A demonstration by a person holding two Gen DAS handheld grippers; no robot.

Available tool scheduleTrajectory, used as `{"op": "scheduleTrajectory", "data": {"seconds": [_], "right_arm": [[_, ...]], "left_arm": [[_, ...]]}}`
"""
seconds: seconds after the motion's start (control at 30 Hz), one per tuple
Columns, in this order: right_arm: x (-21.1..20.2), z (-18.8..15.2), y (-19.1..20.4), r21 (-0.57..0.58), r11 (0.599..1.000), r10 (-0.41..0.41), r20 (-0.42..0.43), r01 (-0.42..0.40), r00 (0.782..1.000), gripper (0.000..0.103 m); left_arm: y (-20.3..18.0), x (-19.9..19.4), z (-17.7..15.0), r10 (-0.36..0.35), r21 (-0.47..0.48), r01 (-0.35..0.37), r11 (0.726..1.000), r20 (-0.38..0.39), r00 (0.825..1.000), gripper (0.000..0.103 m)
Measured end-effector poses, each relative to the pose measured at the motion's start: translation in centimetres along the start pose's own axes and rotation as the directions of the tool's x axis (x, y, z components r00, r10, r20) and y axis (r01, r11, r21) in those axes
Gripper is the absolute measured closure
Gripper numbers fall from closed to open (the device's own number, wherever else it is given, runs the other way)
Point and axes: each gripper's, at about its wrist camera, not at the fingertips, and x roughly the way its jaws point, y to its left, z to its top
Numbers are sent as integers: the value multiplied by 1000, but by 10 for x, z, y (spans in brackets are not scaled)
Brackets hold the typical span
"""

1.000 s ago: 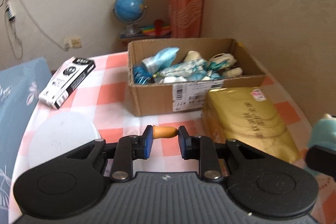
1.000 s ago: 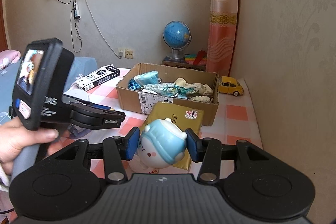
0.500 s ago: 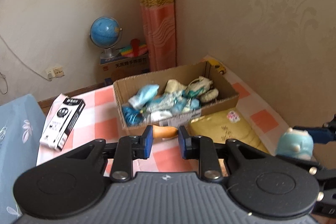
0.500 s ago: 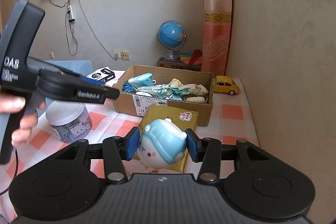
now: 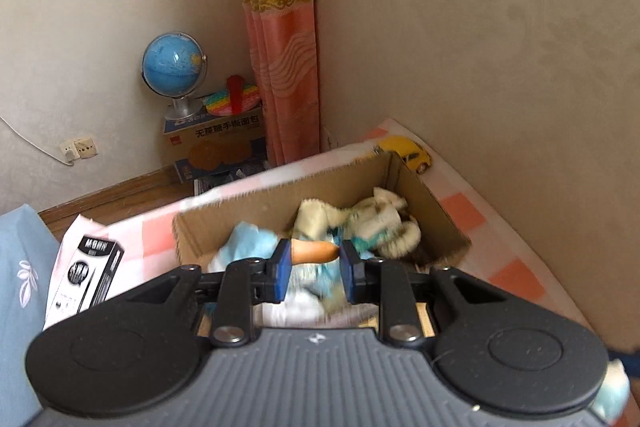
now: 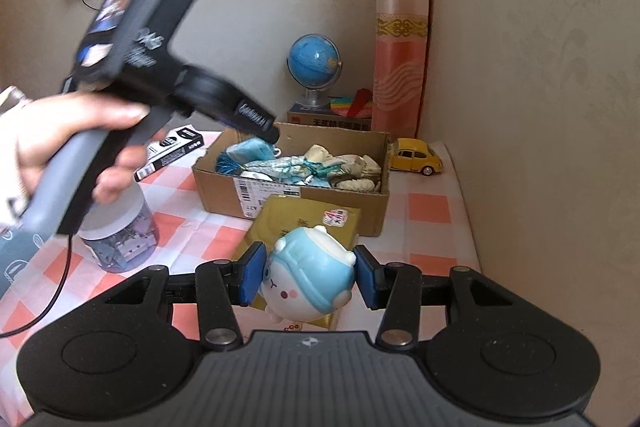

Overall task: Organize soft objects
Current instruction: 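Carry the orange earplug into the cardboard box with left tool and release it, then carry the plush toy into the cardboard box with right tool and release it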

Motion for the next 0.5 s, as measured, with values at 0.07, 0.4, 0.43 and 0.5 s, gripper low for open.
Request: {"op": "scheduleTrajectory", "data": {"seconds": [0.07, 0.4, 0.43, 0.5], "right_arm": [[0, 0, -2, 5, 1000, -4, -1, 4, 1000, 51], [5, 7, -12, 29, 1000, -11, 3, 11, 1000, 51], [7, 10, -13, 29, 1000, -10, 7, 10, 1000, 51], [13, 20, -15, 34, 999, -3, 11, 3, 1000, 50]], "left_arm": [[1, 10, 8, -4, -6, 4, 1000, 0, 1000, 79], [9, -22, 5, 16, 2, -17, 1000, 91, 996, 8], [11, -34, -2, 20, 4, -21, 1000, 112, 994, 5], [14, -51, -12, 22, 4, -22, 1000, 126, 992, 2]]}}
